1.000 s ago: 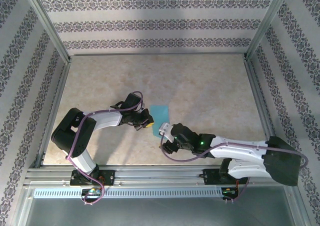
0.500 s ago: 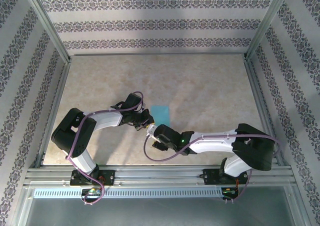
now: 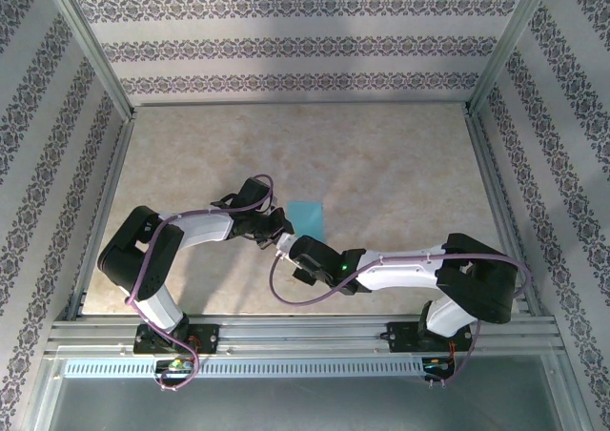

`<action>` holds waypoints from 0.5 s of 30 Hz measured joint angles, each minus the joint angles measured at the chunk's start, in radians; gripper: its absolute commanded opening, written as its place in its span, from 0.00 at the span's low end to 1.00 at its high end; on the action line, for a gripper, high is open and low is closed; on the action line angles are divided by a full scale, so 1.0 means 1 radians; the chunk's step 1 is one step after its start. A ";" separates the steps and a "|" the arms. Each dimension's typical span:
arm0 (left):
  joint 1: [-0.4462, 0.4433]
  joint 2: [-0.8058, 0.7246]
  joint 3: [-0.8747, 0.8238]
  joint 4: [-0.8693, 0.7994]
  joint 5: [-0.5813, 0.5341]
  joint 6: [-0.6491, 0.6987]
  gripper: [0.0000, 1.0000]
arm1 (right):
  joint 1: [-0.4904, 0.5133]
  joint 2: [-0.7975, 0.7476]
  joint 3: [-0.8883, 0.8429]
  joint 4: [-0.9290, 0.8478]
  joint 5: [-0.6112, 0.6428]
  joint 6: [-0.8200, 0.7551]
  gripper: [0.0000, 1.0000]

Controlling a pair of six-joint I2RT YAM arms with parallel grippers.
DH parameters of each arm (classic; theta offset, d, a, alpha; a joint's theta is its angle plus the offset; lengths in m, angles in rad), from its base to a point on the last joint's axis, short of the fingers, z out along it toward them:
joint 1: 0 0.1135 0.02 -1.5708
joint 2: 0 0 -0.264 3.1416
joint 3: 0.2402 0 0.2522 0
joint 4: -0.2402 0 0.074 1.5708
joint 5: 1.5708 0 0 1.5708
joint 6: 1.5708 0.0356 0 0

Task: Fold a paper plane with a square sheet of paper (fold left side to right side)
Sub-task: Third fold the triangle at the center of the table.

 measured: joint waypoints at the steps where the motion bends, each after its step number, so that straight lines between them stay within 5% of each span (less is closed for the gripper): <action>1: 0.000 0.000 0.000 -0.001 0.000 0.001 0.13 | 0.000 0.000 0.000 0.000 -0.003 0.001 0.00; 8: 0.014 -0.018 0.000 -0.047 -0.004 0.031 0.25 | -0.042 -0.015 -0.009 0.000 -0.079 0.050 0.00; 15: 0.093 -0.138 0.003 -0.148 -0.027 0.101 0.24 | -0.117 -0.072 -0.038 -0.002 -0.216 0.120 0.00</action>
